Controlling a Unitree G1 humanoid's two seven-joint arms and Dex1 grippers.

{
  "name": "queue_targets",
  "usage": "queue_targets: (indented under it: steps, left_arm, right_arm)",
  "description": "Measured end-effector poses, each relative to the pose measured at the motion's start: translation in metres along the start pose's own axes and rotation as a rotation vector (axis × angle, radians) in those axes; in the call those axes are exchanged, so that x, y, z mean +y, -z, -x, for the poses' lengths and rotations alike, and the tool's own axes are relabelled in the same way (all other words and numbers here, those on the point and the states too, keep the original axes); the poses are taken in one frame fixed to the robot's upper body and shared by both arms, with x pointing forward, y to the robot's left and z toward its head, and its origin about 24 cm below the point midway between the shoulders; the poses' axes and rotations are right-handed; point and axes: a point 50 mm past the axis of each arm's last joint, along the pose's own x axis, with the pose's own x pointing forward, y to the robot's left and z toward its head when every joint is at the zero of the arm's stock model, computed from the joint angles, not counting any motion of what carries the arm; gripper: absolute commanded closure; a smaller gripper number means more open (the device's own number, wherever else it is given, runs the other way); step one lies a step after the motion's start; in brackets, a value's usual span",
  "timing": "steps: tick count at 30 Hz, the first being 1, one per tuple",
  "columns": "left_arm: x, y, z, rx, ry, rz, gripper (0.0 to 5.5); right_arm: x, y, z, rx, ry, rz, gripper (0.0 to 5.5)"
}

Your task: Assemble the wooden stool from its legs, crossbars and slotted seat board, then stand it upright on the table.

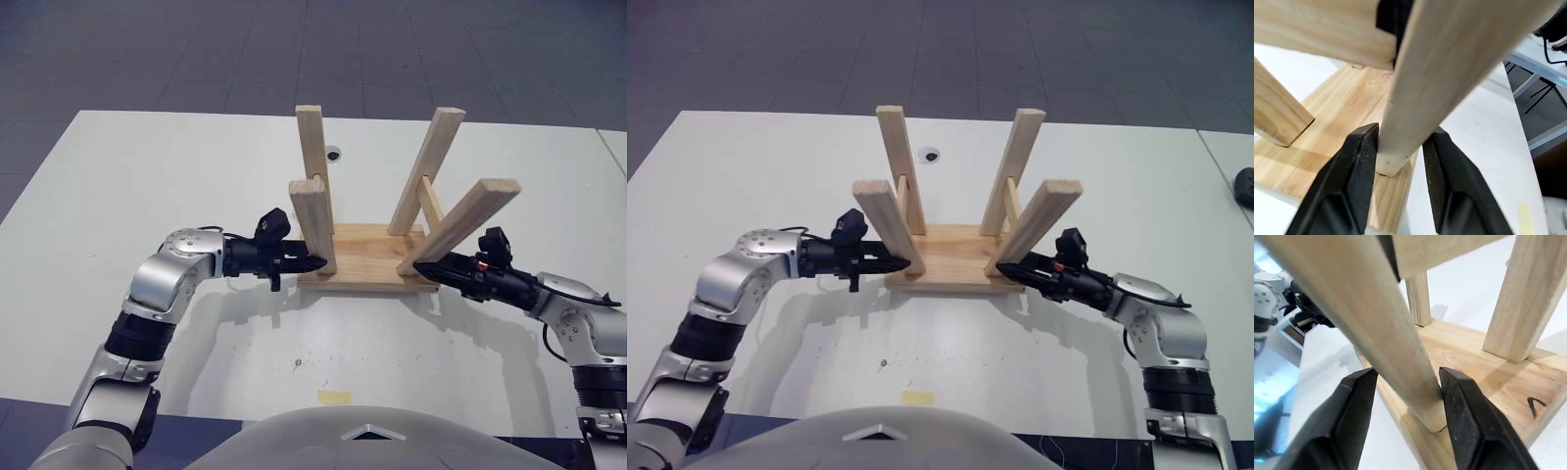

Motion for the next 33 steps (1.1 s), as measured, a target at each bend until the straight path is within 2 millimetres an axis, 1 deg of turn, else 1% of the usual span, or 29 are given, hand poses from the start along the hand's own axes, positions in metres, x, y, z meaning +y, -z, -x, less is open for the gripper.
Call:
queue_targets:
  steps: [3, 5, 6, 7, 8, 10, 12, 14, 16, 18, 19, 21, 22, 23, 25, 26, 28, 29, 30, 32, 33]
  left_arm:
    - [-0.008, -0.008, 0.007, -0.041, -0.006, 0.084, 4.27]
    - [-0.012, -0.012, 0.011, -0.081, -0.032, 0.190, 4.27]
    - [-0.013, -0.012, 0.012, -0.099, -0.050, 0.241, 4.27]
    - [-0.013, -0.013, 0.011, -0.124, -0.065, 0.313, 3.90]
    - [-0.013, -0.014, 0.011, -0.139, -0.087, 0.362, 3.78]
    - [-0.008, -0.012, 0.008, -0.142, -0.161, 0.454, 3.40]
    - [0.002, -0.010, 0.009, -0.162, -0.252, 0.532, 2.99]
    - [0.012, -0.015, 0.016, -0.213, -0.335, 0.560, 2.56]
    - [0.016, -0.014, 0.022, -0.253, -0.367, 0.596, 2.25]
    - [0.019, -0.016, 0.026, -0.324, -0.367, 0.629, 1.92]
    - [0.019, -0.019, 0.027, -0.349, -0.355, 0.633, 1.67]
    - [0.019, -0.026, 0.029, -0.414, -0.328, 0.621, 1.41]
    - [0.019, -0.029, 0.031, -0.445, -0.327, 0.607, 1.22]
    - [0.021, -0.035, 0.037, -0.476, -0.332, 0.555, 1.00]
    - [0.026, -0.047, 0.056, -0.478, -0.402, 0.362, 0.66]
    - [0.027, -0.050, 0.065, -0.445, -0.428, 0.250, 0.49]
    - [0.028, -0.049, 0.078, -0.346, -0.435, 0.066, 0.14]
    - [0.029, -0.044, 0.086, -0.263, -0.415, -0.017, 0.11]
    - [0.029, -0.041, 0.088, -0.203, -0.387, -0.063, 0.11]
    - [0.028, -0.032, 0.086, -0.038, -0.276, -0.194, 0.11]
    - [0.029, -0.024, 0.078, 0.061, -0.211, -0.268, 0.11]
  right_arm:
    - [0.009, -0.002, 0.002, -0.087, -0.009, -0.112, 3.57]
    - [0.015, -0.003, 0.001, -0.174, 0.002, -0.203, 3.73]
    - [0.016, -0.003, 0.000, -0.216, 0.021, -0.238, 3.37]
    - [0.016, -0.004, -0.002, -0.269, 0.043, -0.280, 3.21]
    - [0.017, -0.007, -0.004, -0.319, 0.053, -0.309, 3.06]
    - [0.018, -0.011, -0.011, -0.350, 0.066, -0.340, 2.69]
    - [0.017, -0.017, -0.015, -0.360, 0.075, -0.335, 2.32]
    - [0.016, -0.022, -0.015, -0.369, 0.092, -0.322, 1.92]
    - [0.014, -0.023, -0.012, -0.383, 0.113, -0.318, 1.63]
    - [0.010, -0.023, -0.007, -0.391, 0.139, -0.313, 1.31]
    - [0.009, -0.023, -0.006, -0.397, 0.148, -0.310, 1.07]
    - [0.005, -0.021, -0.001, -0.409, 0.175, -0.301, 0.82]
    - [0.003, -0.021, 0.002, -0.413, 0.196, -0.274, 0.64]
    - [0.000, -0.021, 0.008, -0.397, 0.241, -0.211, 0.42]
    - [-0.005, -0.018, 0.017, -0.322, 0.305, -0.072, 0.11]
    - [-0.006, -0.015, 0.020, -0.279, 0.319, -0.012, 0.10]
    - [-0.009, -0.011, 0.024, -0.208, 0.329, 0.093, 0.10]
    - [-0.012, -0.010, 0.027, -0.167, 0.332, 0.159, 0.10]
    - [-0.014, -0.009, 0.028, -0.135, 0.335, 0.199, 0.10]
    - [-0.021, -0.007, 0.026, -0.053, 0.324, 0.289, 0.10]
    - [-0.025, -0.006, 0.021, 0.004, 0.294, 0.339, 0.10]
